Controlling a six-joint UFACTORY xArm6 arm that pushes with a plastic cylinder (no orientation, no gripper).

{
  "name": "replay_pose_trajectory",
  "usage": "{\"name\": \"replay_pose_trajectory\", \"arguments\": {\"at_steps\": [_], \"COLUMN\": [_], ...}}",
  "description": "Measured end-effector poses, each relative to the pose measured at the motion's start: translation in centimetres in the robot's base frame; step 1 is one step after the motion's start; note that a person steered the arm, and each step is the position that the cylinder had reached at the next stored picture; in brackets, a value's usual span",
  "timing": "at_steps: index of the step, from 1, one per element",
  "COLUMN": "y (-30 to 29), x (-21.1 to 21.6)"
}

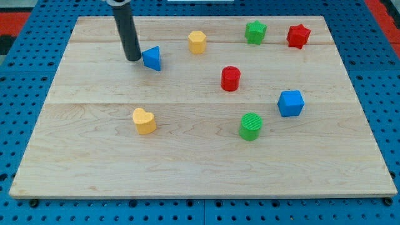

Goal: Push the blue triangle to the yellow hexagon

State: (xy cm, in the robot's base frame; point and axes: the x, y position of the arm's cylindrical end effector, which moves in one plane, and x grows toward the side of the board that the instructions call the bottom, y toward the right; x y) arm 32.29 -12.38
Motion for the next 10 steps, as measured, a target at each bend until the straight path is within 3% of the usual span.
{"name": "replay_pose_trajectory", "arguments": {"at_steps": [2, 3, 6, 8, 10], "y": [5.9, 0.9, 4.1, 5.9, 8.8], "x": [1.5, 1.8, 6.1, 2.1, 3.0]}}
